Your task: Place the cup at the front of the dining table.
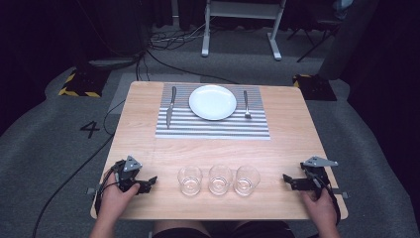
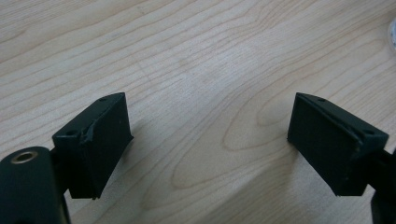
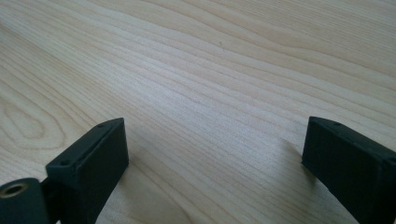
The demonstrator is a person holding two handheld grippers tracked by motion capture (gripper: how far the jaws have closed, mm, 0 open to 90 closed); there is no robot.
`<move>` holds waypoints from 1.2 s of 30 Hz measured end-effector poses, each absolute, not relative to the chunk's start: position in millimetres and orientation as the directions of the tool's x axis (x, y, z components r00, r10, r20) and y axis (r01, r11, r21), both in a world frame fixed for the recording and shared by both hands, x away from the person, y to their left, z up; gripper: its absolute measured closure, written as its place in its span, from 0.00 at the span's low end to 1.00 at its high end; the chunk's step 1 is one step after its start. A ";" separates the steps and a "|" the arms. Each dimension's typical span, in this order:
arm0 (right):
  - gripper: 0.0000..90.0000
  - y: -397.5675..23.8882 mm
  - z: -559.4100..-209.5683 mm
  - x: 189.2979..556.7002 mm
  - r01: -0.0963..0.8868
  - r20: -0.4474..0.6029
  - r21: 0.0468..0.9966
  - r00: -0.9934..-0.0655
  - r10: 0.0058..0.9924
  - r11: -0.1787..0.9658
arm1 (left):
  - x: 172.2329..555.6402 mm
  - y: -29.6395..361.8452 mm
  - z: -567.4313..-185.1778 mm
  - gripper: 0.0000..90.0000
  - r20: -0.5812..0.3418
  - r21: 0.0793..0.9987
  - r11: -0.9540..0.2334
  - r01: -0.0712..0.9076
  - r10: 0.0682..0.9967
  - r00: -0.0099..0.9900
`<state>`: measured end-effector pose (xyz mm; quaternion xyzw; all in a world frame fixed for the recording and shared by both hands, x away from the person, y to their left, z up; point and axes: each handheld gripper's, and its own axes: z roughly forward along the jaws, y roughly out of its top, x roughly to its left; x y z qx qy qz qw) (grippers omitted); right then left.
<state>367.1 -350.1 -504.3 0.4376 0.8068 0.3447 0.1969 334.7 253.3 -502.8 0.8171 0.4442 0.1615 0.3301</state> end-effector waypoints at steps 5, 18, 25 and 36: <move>0.08 -350.0 -504.4 367.0 0.571 -0.016 0.729 -0.538 0.843 0.378 | 334.5 253.6 -502.6 0.17 -0.029 0.680 -0.390 0.621 0.832 0.554; 0.08 -350.1 -504.2 367.1 0.571 -0.016 0.728 -0.540 0.841 0.380 | 331.4 257.3 -494.8 0.20 -0.057 0.702 -0.349 0.620 0.841 0.538; 0.08 -350.1 -504.2 367.1 0.571 -0.016 0.728 -0.540 0.841 0.380 | 323.1 253.4 -470.9 0.21 -0.055 0.748 -0.348 0.566 0.816 0.575; 0.08 -350.1 -504.2 367.1 0.571 -0.019 0.727 -0.537 0.843 0.380 | 306.1 245.1 -431.3 0.21 -0.021 0.843 -0.315 0.436 0.790 0.613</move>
